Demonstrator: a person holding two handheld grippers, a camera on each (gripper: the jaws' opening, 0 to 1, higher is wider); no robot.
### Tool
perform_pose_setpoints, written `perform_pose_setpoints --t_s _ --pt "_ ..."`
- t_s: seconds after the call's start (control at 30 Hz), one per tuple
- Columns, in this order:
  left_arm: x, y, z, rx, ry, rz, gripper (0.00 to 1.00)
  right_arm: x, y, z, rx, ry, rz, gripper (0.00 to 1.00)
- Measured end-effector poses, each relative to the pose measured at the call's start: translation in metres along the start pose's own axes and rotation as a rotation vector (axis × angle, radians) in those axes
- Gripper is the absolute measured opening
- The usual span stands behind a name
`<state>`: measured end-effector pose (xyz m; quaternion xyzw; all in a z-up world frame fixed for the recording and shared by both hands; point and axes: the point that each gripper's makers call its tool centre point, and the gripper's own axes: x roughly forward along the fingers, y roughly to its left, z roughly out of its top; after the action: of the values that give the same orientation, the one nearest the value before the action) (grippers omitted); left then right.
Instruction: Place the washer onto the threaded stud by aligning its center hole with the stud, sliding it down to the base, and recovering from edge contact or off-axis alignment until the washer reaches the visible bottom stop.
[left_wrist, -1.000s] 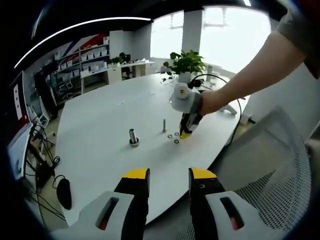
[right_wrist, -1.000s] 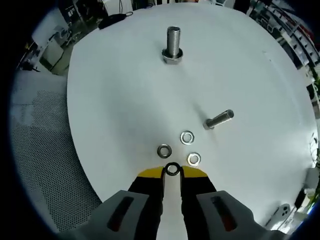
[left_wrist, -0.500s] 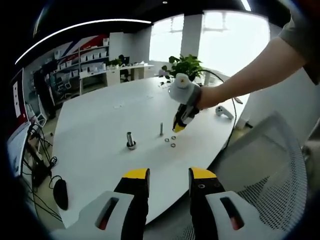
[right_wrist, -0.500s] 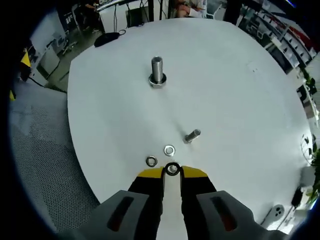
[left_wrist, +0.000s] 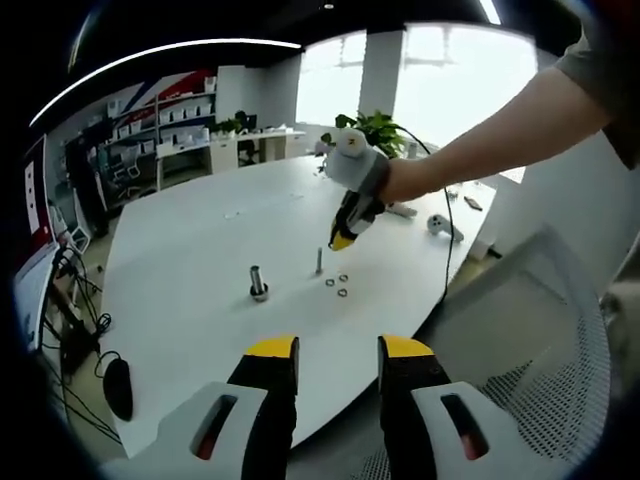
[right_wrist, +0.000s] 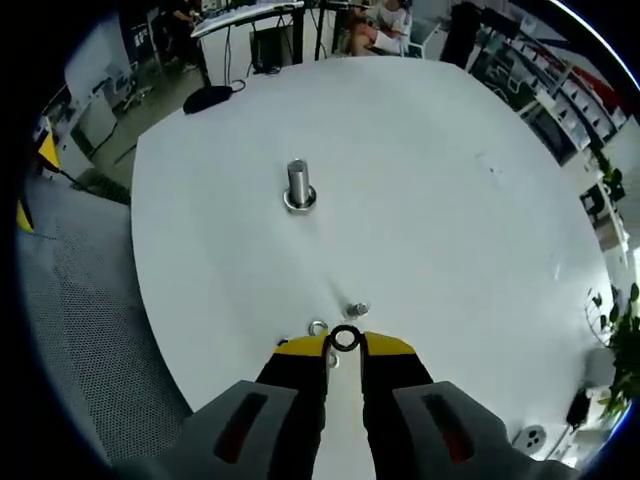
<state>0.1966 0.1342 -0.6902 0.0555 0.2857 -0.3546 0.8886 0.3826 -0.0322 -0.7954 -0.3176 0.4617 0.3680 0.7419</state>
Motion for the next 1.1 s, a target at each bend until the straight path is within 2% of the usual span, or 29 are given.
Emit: perform_pose_setpoints --t_s 0.23,0.4,0.67,0.83,1.1 --pt "0.001 -0.003 -0.002 0.012 0.013 -0.010 0.29 0.007 -0.004 0.007 -0.004 0.007 0.001 0.13" --pt "0.001 -0.003 -0.003 0.007 0.013 -0.013 0.29 0.016 -0.006 0.006 -0.026 0.030 0.002 0.13" --pt "0.002 -0.004 -0.002 0.003 0.011 -0.021 0.29 0.021 -0.009 0.005 0.006 0.041 0.003 0.14" --pt "0.002 -0.004 -0.002 -0.001 0.007 -0.026 0.29 0.023 -0.003 0.005 -0.023 0.056 0.012 0.14" --pt "0.002 -0.005 -0.003 0.001 0.016 -0.031 0.29 0.033 -0.006 0.003 -0.029 0.079 0.021 0.14"
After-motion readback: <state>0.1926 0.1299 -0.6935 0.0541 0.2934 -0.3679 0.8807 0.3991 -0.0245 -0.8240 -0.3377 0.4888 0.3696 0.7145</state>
